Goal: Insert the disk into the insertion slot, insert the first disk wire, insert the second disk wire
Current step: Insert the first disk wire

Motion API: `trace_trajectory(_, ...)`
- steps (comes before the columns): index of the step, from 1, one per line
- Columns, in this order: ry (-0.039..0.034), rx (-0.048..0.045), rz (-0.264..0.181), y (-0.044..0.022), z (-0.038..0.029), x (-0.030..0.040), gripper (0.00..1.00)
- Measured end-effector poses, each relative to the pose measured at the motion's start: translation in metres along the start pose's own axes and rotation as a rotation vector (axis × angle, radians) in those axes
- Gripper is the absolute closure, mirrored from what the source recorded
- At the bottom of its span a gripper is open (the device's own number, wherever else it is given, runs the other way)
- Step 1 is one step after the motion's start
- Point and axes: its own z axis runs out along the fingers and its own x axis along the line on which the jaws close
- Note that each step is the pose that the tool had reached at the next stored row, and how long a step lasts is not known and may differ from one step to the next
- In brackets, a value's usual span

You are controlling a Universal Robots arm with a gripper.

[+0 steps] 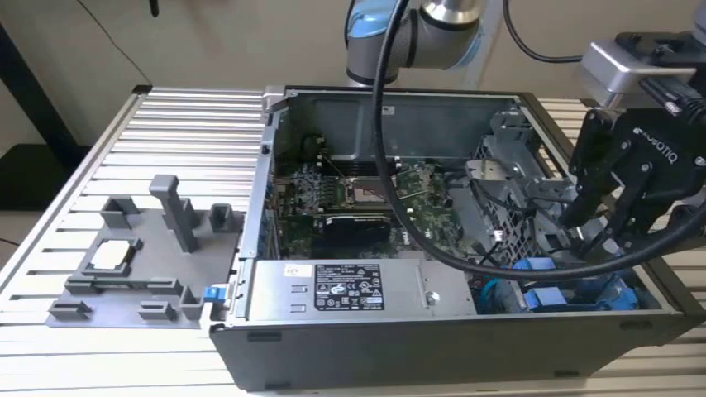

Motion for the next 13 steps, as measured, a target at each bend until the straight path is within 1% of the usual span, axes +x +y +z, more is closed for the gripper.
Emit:
trace_trajectory(1, 0.0001, 0.0089, 0.0, 0.0004, -0.0001, -0.0006, 0.53)
trace_trajectory(2, -0.0012, 0.024, 0.0, 0.0011, 0.0, -0.0009, 0.53)
trace_trajectory(4, -0.007, 0.0602, 0.0, 0.0022, -0.0001, -0.0013, 0.53)
trace_trajectory(5, -0.0126, 0.0775, 0.0, 0.0027, -0.0001, -0.0017, 0.53)
trace_trajectory(6, -0.0214, 0.0902, 0.0, 0.0032, 0.0001, -0.0021, 0.53)
trace_trajectory(8, -0.044, 0.1077, 0.0, 0.0041, 0.0001, -0.0032, 0.53)
trace_trajectory(10, -0.0672, 0.1214, 0.0, 0.0049, 0.0001, -0.0043, 0.53)
trace_trajectory(11, -0.0745, 0.1268, -0.001, 0.005, 0.0, -0.0049, 0.53)
trace_trajectory(13, -0.0766, 0.1343, -0.004, 0.005, 0.0002, -0.0057, 0.53)
